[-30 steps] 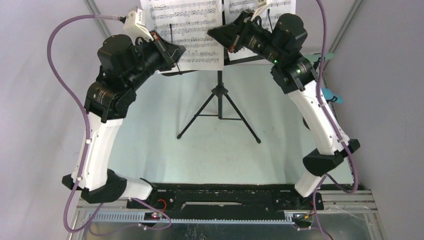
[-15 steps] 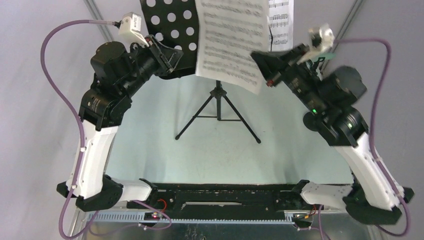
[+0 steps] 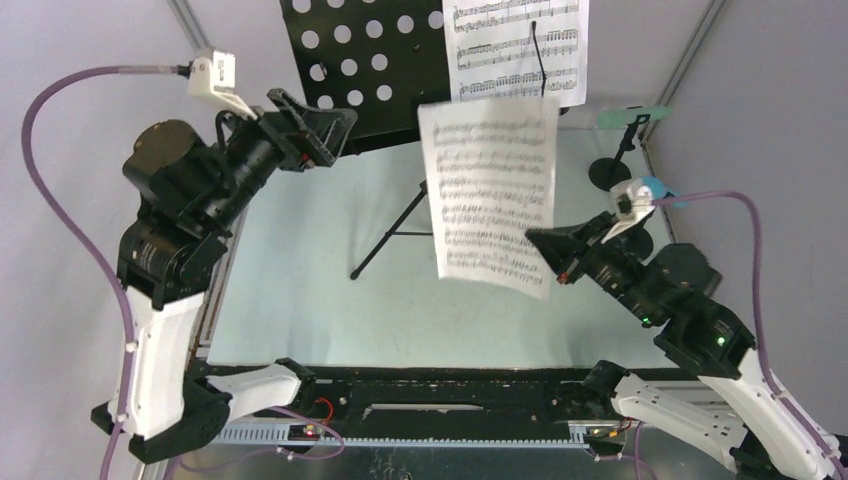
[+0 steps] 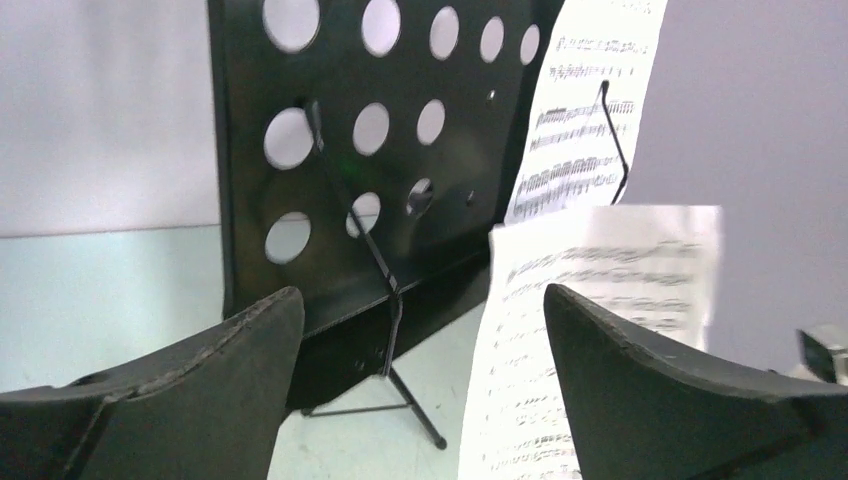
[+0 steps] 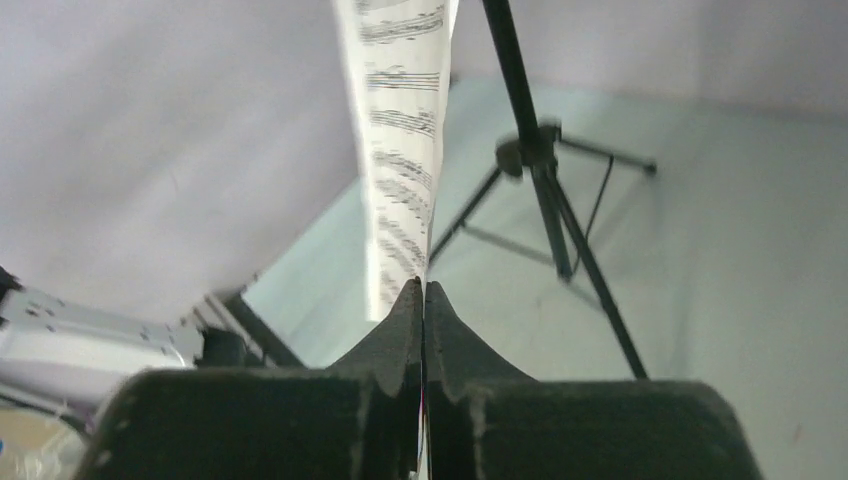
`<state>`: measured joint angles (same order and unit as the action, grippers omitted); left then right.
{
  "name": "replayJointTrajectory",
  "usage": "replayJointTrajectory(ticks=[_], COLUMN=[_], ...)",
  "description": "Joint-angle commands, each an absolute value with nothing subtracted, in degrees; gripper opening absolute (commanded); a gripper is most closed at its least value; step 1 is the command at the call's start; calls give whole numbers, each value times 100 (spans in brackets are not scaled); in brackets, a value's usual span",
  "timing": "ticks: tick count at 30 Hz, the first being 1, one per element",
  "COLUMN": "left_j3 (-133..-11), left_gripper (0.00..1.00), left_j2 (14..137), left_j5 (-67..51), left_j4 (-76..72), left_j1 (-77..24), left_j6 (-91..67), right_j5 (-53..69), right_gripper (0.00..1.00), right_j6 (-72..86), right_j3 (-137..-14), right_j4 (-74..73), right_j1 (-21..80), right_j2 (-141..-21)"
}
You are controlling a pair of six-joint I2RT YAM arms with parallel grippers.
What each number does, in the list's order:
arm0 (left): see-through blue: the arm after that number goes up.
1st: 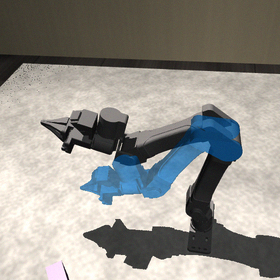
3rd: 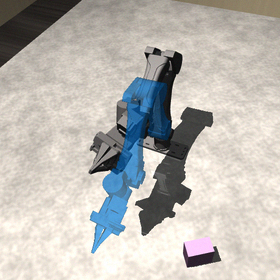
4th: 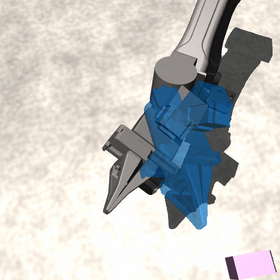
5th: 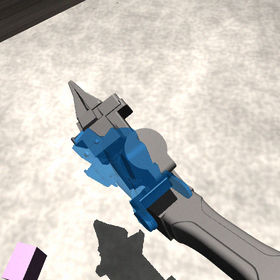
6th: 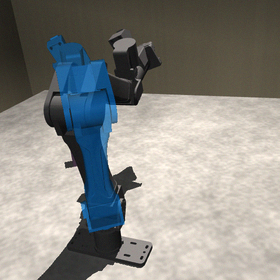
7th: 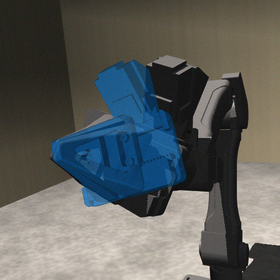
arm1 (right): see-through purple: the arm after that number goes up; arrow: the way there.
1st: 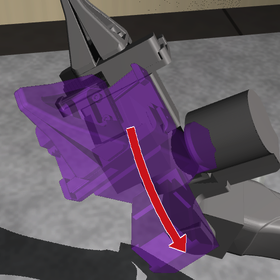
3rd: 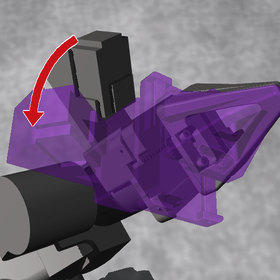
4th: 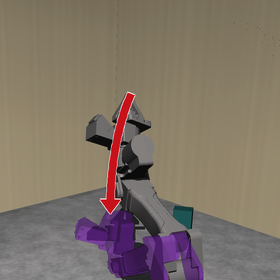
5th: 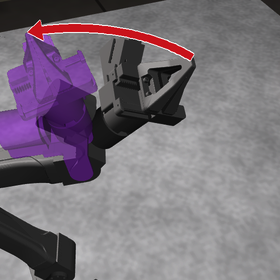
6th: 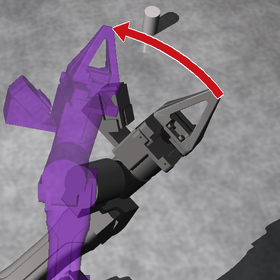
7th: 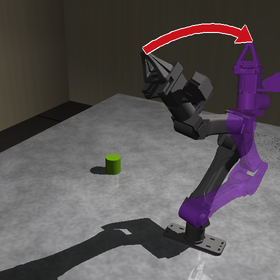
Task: Pack up the instrument practice props
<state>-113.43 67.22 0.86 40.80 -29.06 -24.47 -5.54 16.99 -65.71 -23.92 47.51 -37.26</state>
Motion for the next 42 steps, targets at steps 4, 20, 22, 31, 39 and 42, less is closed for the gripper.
replayJointTrajectory(ticks=[4,20,22,31,39,42], left_j3=[-10258,-7839,-7723,-7279,-7097,-7063], left_gripper=[100,100,100,100,100,100], left_j2=[5574,3428,3373,3350,3424,3477], left_j5=[619,1633,1669,1604,1465,1420], left_j4=[4166,4835,4872,4816,4744,4755], left_j1=[-2906,-2901,-2901,-2900,-2900,-2903], left_j6=[-2113,-2340,-2371,-2548,-2521,-2475], right_j5=[-642,-1759,-1878,-1266,-1368,-1499], right_gripper=[0,0,0,0,0,0], right_j6=[2485,3249,3351,2806,2309,2203], right_j3=[-5577,-4974,-4974,-4913,-5072,-5264], right_j4=[-2950,-2870,-3246,-3898,-3469,-3403], right_j1=[4915,4725,4241,1949,841,711], right_j2=[-3534,-4212,-4189,-4713,-6065,-6647])
